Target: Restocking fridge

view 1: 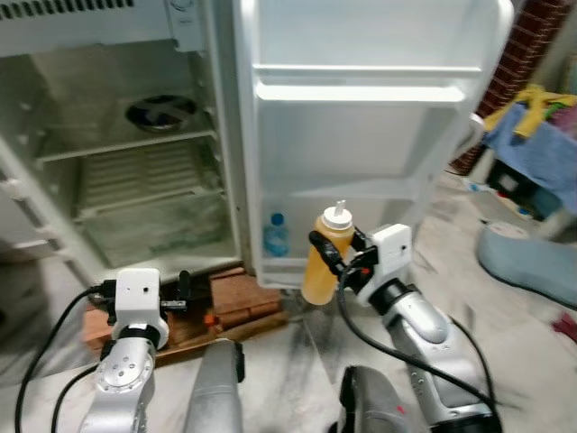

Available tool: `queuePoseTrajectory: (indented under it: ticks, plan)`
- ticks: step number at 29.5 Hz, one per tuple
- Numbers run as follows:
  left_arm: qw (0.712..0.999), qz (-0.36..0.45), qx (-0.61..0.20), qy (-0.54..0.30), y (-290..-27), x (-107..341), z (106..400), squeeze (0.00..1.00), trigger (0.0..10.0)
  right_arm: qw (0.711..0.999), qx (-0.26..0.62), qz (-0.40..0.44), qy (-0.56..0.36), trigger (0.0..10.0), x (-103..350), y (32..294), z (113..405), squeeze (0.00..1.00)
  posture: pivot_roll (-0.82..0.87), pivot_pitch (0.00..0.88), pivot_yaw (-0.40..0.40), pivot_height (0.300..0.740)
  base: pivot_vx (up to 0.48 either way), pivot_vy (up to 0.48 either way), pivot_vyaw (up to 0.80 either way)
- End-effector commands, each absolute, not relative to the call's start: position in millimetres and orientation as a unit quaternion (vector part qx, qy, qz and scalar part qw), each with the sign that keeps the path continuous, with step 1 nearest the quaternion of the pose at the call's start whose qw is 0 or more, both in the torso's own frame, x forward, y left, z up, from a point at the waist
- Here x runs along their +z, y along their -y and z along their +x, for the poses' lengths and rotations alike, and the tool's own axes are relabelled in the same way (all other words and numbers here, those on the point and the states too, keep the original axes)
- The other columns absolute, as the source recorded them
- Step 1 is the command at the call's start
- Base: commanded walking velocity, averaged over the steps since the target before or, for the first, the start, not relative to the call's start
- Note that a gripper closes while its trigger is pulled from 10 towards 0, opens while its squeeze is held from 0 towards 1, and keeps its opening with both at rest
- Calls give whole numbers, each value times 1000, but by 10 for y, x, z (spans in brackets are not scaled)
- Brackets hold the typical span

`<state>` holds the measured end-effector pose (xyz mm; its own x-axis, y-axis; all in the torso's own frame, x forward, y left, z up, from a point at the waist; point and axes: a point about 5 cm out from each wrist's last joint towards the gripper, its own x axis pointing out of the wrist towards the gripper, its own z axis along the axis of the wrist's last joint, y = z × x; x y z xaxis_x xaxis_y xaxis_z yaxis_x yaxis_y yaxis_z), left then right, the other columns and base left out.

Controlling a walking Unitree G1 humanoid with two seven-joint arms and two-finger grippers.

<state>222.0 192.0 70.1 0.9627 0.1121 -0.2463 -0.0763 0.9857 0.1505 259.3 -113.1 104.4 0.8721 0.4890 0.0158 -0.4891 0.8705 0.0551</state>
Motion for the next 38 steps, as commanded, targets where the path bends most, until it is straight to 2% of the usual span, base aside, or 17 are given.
queuePoseTrajectory:
  ticks: [1,11,18,33,38]
  plan:
    - [987,78,56,-126,-1956,705,2230,0,10000,969,245,26,18,10000,1125,1134,2679,0,103,43,10,605,0,0,0]
    - [989,79,59,-109,-2005,748,2310,0,10000,946,319,-38,43,10000,1213,1009,2804,0,109,45,4,605,0,0,0]
    - [990,70,69,-100,-2011,764,2314,0,10000,943,324,-29,63,10000,1322,985,2935,0,114,42,-4,605,417,0,0]
    - [992,67,59,-89,-1934,794,2387,0,10000,928,365,-35,65,10000,1251,919,2792,0,106,40,4,605,400,0,0]
    - [992,68,58,-87,-1910,791,2371,0,10000,921,383,-37,68,10000,1245,877,2736,0,109,43,3,605,0,0,480]
